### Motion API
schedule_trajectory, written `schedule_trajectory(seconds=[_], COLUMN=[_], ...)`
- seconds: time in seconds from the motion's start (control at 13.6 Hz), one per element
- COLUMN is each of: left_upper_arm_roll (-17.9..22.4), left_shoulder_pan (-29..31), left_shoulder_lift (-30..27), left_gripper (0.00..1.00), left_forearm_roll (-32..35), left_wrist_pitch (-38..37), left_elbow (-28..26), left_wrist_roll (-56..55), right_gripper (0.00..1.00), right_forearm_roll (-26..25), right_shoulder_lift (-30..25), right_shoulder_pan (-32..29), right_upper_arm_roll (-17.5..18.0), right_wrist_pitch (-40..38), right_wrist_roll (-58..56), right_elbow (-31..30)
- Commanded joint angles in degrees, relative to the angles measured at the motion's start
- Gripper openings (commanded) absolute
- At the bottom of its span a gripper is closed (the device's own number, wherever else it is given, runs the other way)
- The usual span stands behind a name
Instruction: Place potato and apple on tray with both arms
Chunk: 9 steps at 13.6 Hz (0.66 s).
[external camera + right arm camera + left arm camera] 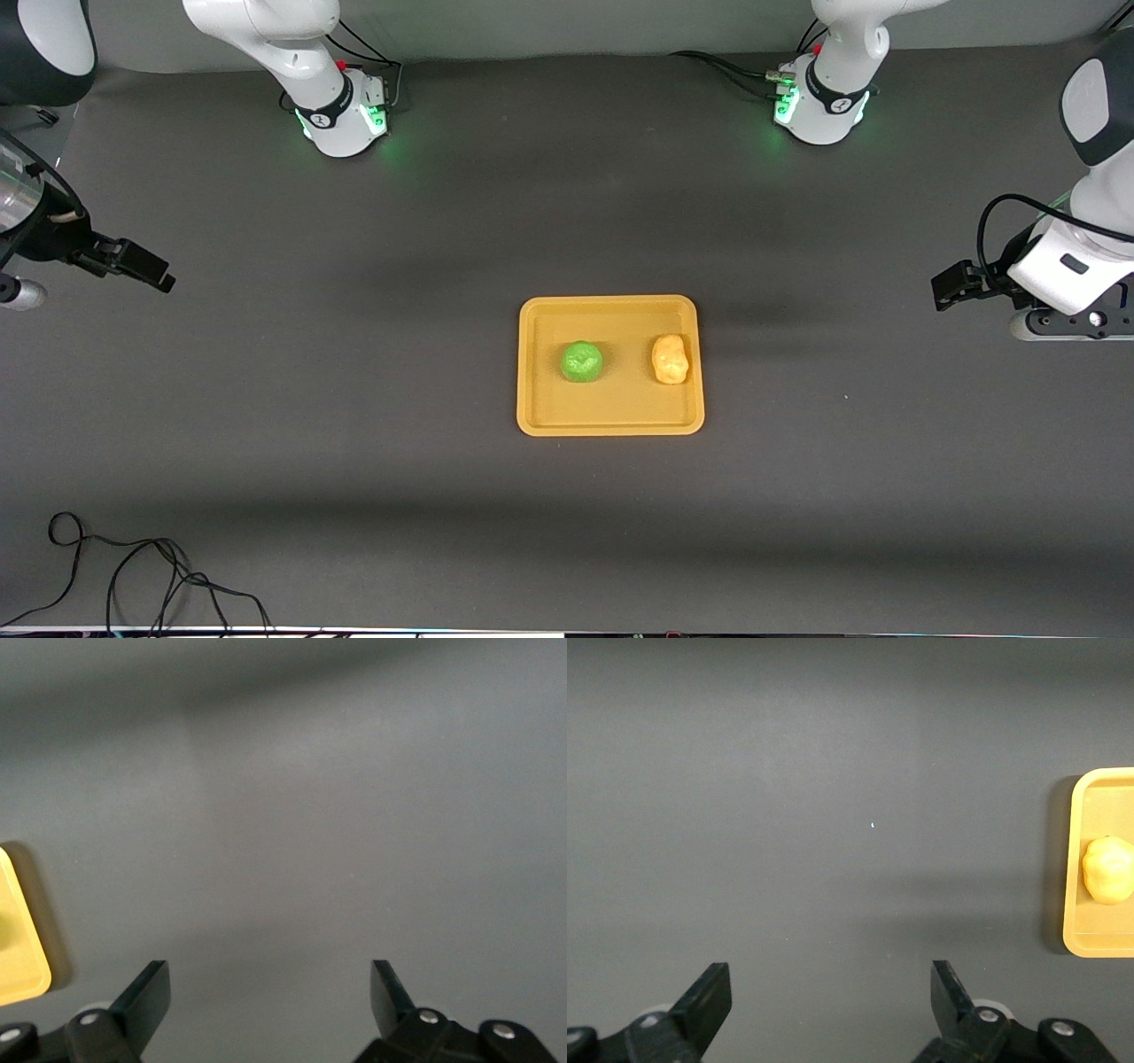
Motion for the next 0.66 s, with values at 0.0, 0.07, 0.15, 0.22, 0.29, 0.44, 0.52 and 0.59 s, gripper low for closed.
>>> schedule_trajectory(seconds=[0.0,0.07,0.15,0.22,0.29,0.44,0.52,0.59], left_upper_arm_roll=[-0.04,-0.13,-0.04,-0.04,-0.04,-0.04,-0.04,-0.04], left_shoulder_pan=[0.38,0.38,0.38,0.38,0.29,0.38,0.38,0.38], left_shoulder_lift=[-1.56,-1.65,-1.65,-1.56,-1.56,-1.56,-1.56,-1.56], left_gripper=[1.0,1.0,1.0,1.0,1.0,1.0,1.0,1.0], left_forearm_roll=[-0.84,-0.84,-0.84,-0.84,-0.84,-0.84,-0.84,-0.84], left_wrist_pitch=[-1.18,-1.18,-1.18,-1.09,-1.0,-1.0,-1.0,-1.0], left_elbow=[-0.78,-0.87,-0.87,-1.04,-1.13,-1.13,-1.13,-1.13], left_wrist_roll=[1.14,1.23,1.23,1.23,1.23,1.23,1.23,1.4], right_gripper=[1.0,1.0,1.0,1.0,1.0,1.0,1.0,1.0], right_forearm_roll=[0.76,0.76,0.76,0.85,0.94,4.43,5.5,5.6], right_shoulder_lift=[-1.36,-1.45,-1.71,-2.06,-2.32,-2.5,-2.68,-2.76], right_shoulder_pan=[-2.3,-2.39,-2.39,-2.48,-2.48,-2.56,-3.17,-3.53], right_upper_arm_roll=[4.18,4.81,4.81,4.9,4.99,5.08,5.08,4.99], right_wrist_pitch=[-0.29,0.5,1.72,2.69,3.14,3.23,3.06,2.97], right_wrist_roll=[-1.35,-1.61,-1.7,-2.14,-3.62,-5.21,-7.04,-8.89], right_elbow=[-1.39,-2.43,-3.31,-4.02,-4.64,-4.64,-4.73,-4.73])
